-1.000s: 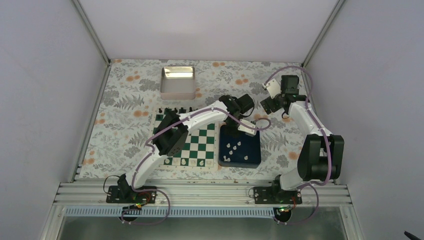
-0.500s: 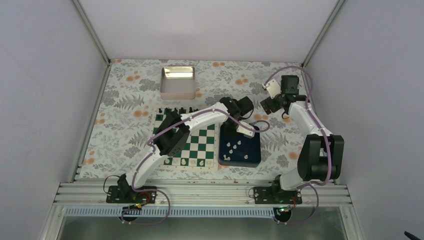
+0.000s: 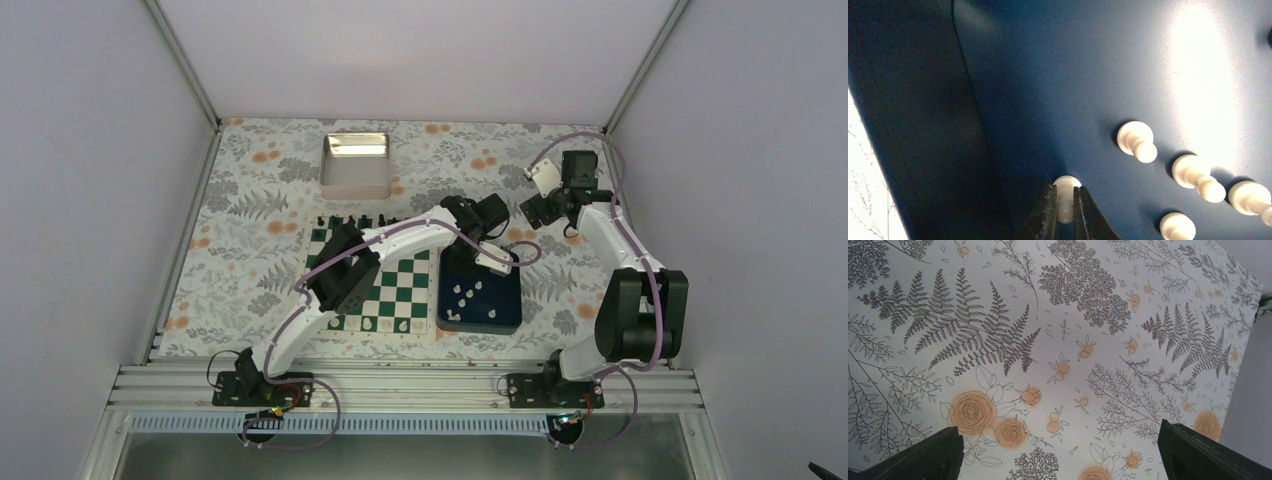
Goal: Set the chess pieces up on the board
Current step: Pick up the chess piece from the storage box, then place the chess piece on the chessboard.
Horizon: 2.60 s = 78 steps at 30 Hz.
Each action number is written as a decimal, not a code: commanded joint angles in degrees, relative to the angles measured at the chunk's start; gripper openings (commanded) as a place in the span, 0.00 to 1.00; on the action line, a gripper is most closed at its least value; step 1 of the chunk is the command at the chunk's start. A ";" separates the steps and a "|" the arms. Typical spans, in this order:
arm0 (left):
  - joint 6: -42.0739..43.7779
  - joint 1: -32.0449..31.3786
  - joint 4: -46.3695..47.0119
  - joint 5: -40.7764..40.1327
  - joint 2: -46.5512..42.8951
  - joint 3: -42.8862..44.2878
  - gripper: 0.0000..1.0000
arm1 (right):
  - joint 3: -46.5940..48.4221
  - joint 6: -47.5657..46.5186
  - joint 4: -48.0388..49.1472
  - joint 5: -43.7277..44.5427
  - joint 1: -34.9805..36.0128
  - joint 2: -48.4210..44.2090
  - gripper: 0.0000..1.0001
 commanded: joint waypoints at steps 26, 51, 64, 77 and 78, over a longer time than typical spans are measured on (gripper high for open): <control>-5.90 10.27 2.13 -11.89 -39.10 -33.05 0.03 | 0.81 0.05 -1.60 -1.69 -0.16 -0.59 1.00; -5.92 37.66 12.19 -6.75 -66.85 -79.06 0.02 | 1.84 0.40 -3.31 -2.00 0.46 1.26 1.00; -7.89 37.84 14.34 -4.18 -69.79 -85.35 0.02 | 1.66 0.24 -3.43 -1.82 0.54 2.27 1.00; -7.49 37.92 12.31 -3.71 -69.63 -85.55 0.02 | 1.26 0.07 -3.71 -1.54 0.52 2.62 1.00; -7.57 37.91 12.39 -3.71 -69.62 -85.78 0.02 | 1.20 0.07 -3.71 -1.54 0.55 2.62 1.00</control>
